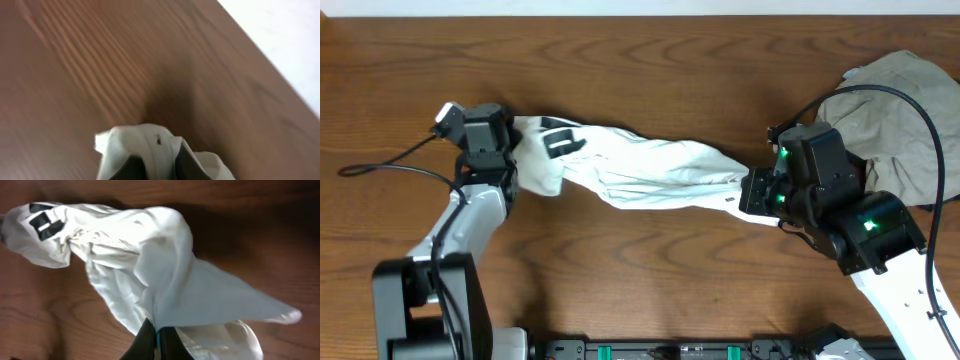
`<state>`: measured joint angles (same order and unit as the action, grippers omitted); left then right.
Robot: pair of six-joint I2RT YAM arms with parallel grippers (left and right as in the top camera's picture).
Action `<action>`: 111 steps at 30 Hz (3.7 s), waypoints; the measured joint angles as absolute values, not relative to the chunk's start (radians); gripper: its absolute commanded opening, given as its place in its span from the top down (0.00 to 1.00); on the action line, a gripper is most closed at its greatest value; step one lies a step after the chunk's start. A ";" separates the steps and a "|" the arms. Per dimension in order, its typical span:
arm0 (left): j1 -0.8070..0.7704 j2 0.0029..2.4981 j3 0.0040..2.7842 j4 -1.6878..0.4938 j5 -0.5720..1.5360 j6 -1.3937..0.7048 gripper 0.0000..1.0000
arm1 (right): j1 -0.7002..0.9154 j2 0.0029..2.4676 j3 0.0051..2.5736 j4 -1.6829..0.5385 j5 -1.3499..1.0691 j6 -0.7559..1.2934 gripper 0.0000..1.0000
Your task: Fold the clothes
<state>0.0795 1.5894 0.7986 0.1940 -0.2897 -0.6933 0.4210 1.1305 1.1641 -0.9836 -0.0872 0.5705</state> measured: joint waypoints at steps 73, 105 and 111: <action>-0.177 1.612 0.804 -0.202 0.465 -0.907 0.94 | 0.421 1.131 1.164 -0.980 -0.071 0.578 0.99; -0.121 0.855 1.267 -1.034 0.261 -0.556 0.95 | 0.285 1.131 1.172 -0.980 -0.090 0.555 0.99; -0.121 0.848 1.356 -1.110 0.245 -0.519 0.93 | 0.281 1.130 1.274 -1.010 -0.103 0.533 0.99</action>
<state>-0.1215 0.8478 1.3556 -1.1095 0.2447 -0.5186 0.2806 1.1301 1.2739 -1.0103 -0.1032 0.5335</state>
